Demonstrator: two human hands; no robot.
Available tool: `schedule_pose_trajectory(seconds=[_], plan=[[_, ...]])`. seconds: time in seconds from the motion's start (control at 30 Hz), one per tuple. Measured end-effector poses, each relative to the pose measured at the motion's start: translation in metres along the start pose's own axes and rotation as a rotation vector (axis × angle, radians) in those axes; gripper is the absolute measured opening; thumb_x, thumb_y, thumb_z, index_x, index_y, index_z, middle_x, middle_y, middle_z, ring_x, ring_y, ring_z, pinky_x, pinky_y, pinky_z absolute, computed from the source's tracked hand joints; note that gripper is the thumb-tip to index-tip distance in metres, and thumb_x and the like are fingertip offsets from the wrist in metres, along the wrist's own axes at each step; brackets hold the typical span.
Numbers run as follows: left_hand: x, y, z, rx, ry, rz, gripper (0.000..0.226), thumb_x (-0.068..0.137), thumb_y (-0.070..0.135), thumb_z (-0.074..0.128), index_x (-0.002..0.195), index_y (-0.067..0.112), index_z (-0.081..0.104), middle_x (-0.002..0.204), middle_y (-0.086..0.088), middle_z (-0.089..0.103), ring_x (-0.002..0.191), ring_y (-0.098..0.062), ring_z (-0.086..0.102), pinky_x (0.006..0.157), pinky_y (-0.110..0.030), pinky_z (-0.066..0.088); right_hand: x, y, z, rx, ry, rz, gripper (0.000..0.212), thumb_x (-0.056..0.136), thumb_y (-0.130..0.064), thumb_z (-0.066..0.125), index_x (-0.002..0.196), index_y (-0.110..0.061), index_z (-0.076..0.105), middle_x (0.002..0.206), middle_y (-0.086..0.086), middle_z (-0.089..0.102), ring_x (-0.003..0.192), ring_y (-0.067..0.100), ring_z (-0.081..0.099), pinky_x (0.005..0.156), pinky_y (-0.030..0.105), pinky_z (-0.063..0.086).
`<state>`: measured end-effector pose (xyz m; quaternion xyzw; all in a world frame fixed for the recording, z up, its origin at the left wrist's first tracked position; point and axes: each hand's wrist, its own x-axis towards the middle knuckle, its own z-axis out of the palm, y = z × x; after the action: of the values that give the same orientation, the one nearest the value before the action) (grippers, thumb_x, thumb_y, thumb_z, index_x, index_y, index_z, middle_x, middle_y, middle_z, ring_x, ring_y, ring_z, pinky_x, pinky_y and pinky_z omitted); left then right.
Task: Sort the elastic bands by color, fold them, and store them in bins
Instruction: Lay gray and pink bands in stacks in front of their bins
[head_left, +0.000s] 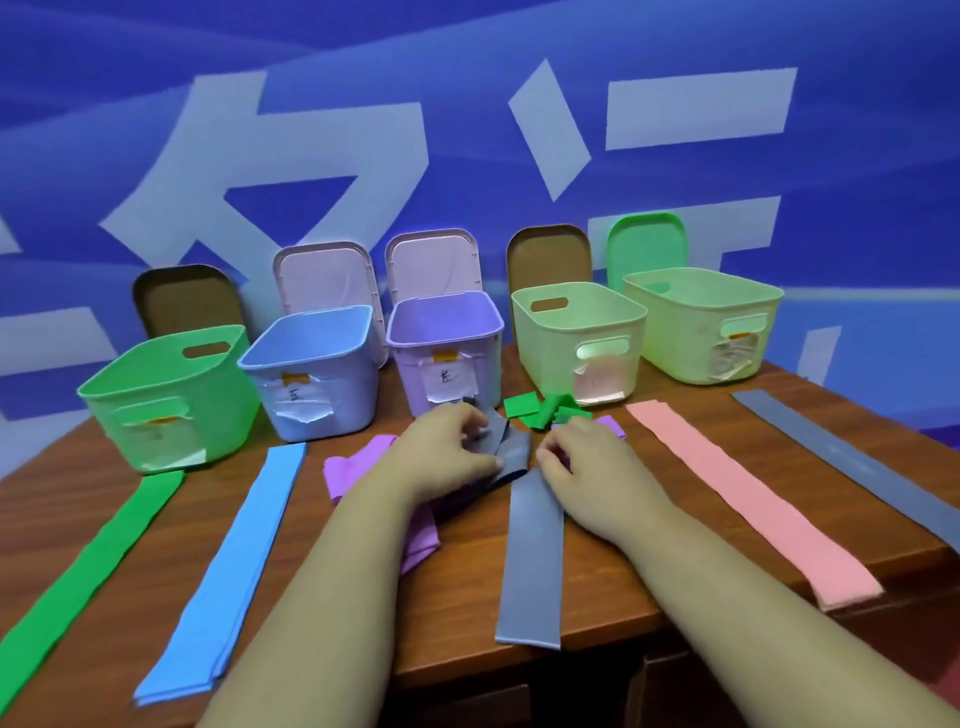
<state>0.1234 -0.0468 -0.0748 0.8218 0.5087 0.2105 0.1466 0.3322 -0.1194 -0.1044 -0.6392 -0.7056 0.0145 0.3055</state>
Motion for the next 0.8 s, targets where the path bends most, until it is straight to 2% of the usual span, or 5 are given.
schedule_pose_trajectory(seconds=[0.13,0.4,0.53,0.63,0.8], plan=[[0.000,-0.006,-0.002,0.067,-0.117,-0.007,0.046,0.087,0.037,0.082,0.129,0.023,0.070,0.128,0.006,0.070,0.119,-0.016,0.064,0.102,-0.031,0.051,0.000,0.006,0.003,0.046,0.011,0.005,0.014,0.101,-0.035,0.054,0.091,-0.031,0.063,0.093,-0.013,0.054,0.093,0.012,0.053,0.081,0.036,0.049],[0.001,-0.006,-0.001,0.057,0.137,0.061,0.017,0.101,0.025,0.062,0.110,0.020,0.076,0.111,-0.001,0.076,0.107,-0.024,0.065,0.087,-0.035,0.050,0.002,0.008,0.005,0.044,0.021,0.026,0.016,0.102,-0.034,0.054,0.090,-0.031,0.064,0.090,-0.014,0.054,0.089,0.010,0.054,0.077,0.034,0.047],[0.000,0.007,-0.003,-0.120,0.274,0.135,0.012,0.101,0.029,0.062,0.106,0.030,0.073,0.097,0.012,0.071,0.096,-0.013,0.063,0.080,-0.031,0.046,0.002,0.009,0.005,0.097,0.040,0.032,0.013,0.101,-0.043,0.056,0.096,-0.034,0.064,0.099,-0.014,0.058,0.090,0.004,0.057,0.083,0.036,0.054],[-0.003,0.019,-0.002,-0.340,0.269,0.179,0.010,0.100,0.033,0.065,0.106,0.034,0.073,0.099,0.016,0.074,0.094,-0.007,0.068,0.087,-0.036,0.057,-0.001,0.009,0.004,0.152,0.033,0.000,0.034,0.098,-0.056,0.059,0.123,-0.034,0.063,0.117,-0.017,0.058,0.105,0.003,0.058,0.093,0.034,0.054],[-0.014,0.052,-0.006,-0.735,0.140,0.218,0.011,0.101,0.013,0.068,0.107,0.015,0.076,0.087,0.000,0.073,0.068,-0.010,0.061,0.069,-0.024,0.055,-0.007,0.002,-0.006,0.290,0.060,-0.047,0.045,0.093,-0.062,0.064,0.134,-0.047,0.052,0.119,-0.023,0.054,0.112,0.002,0.057,0.095,0.037,0.055]])
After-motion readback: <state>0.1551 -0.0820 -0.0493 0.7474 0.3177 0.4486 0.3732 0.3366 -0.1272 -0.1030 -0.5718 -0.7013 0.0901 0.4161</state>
